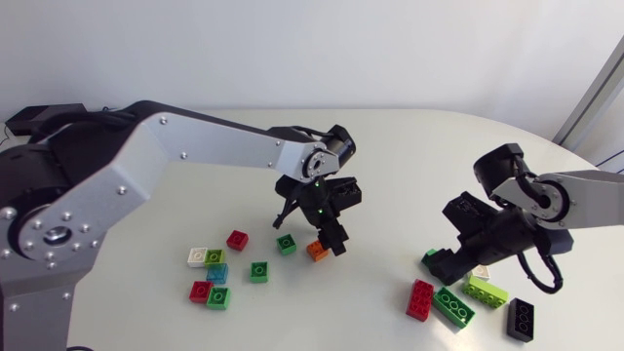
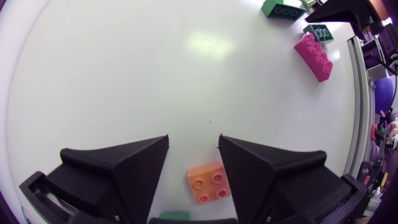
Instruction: Sort duplo bricks by size, large to the right and small to the left
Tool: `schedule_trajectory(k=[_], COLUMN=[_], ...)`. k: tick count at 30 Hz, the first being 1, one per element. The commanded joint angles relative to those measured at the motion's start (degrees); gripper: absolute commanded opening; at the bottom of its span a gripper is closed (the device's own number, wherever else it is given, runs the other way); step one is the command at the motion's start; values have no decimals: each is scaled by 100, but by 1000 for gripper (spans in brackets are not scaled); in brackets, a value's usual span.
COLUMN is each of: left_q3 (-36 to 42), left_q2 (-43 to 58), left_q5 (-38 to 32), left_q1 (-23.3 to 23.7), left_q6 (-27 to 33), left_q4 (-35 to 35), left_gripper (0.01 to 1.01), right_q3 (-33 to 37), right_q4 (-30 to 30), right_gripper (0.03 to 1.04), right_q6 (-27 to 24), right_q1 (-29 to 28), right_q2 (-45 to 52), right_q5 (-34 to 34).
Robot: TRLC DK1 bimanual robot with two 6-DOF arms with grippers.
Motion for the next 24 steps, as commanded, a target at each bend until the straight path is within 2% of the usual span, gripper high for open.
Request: schedule_trajectory(k=[1, 5, 11, 18, 21, 24], left_q3=[200, -134, -1505, -2964, -3166, -2920], left_q2=[233, 75, -874, -1859, -2210, -2439], left_q5=[-87, -236, -324, -394, -403, -368], left_q1=[98, 230, 555, 1320, 1592, 1557], left_q6=[-52, 54, 291, 748, 906, 792], left_q4=[-260, -453, -277, -49, -66, -110], left_gripper=[256, 252, 248, 248, 248, 251], right_q3=[-223, -294, -311, -259, -223, -188], right_q4=[-108, -143, -152, -108, -117, -134], right_gripper=[1005, 1005, 1002, 1000, 1000, 1000], right_q6=[-150, -256, -300, -107, -10, 52], right_q1=[-75, -154, -154, 171, 356, 479], right_q2=[-130, -236, -288, -253, -253, -253], right_q5=[-76, -111, -155, -155, -146, -138])
